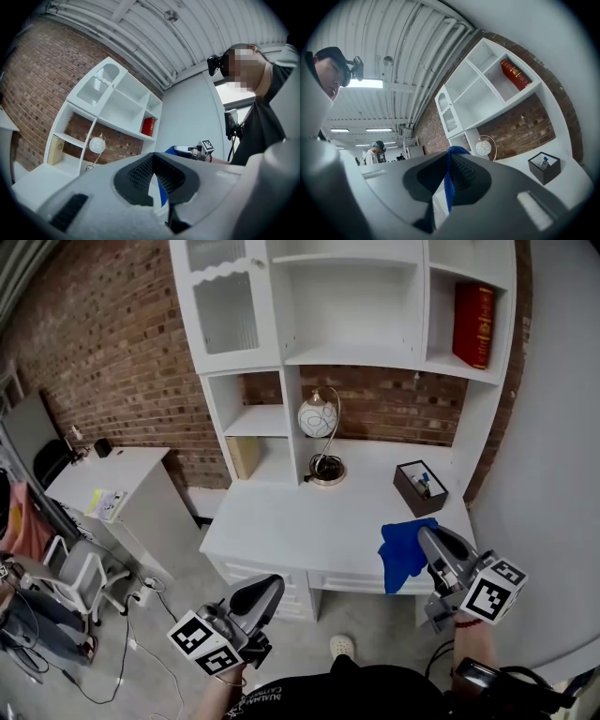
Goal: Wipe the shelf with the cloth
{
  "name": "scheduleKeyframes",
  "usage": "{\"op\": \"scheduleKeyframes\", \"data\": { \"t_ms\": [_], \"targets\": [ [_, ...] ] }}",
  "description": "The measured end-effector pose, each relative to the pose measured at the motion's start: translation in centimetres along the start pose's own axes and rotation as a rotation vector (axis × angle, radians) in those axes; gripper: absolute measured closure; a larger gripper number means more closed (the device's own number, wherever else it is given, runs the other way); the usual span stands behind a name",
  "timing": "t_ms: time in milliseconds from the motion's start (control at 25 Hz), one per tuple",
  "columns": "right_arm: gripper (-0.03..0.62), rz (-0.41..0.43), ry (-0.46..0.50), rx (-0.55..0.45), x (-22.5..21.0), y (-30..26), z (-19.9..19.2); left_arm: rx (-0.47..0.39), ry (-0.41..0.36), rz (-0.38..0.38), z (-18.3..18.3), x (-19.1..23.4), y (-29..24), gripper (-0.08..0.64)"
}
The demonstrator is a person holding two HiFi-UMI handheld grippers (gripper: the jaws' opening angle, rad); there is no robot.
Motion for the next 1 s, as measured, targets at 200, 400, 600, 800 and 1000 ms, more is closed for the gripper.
{"op": "scheduleKeyframes", "data": {
  "t_ms": [200,400,600,800,1000],
  "targets": [
    [0.566,0.011,0.034,0.017,-4.3,-3.4,0.6,0.032,-0.001,0.017,0.3,3.6,-4.2,0.563],
    [0.566,0.019,-0.006,-0.011,-9.9,-7.3,1.2,0.059,0.007,0.022,1.2,7.7,-9.0,0.565],
    [0.566,0.033,-0.012,0.009,-14.3,-11.2,1.8,0.118,-0.024,-0.019,2.0,10.4,-14.1,0.565],
    [0.566,0.075,0.033,0.005,-17.3,-14.6,3.3,0.163,-0.051,-0.053,2.7,13.6,-18.8,0.568],
    [0.566,0.125,0.031,-0.025,-19.5,-17.7,4.9,0.144,-0.044,-0.094,5.0,16.2,-22.3,0.572]
  ]
}}
Point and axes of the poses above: the fingertips, and each gripper's own axes: y backward along the fingers, x to its left, z out of its top, the point moved 1 cm from there along y, backward along the fingers, and after that the axes turned 10 degrees about y, right-handed, at the moved point
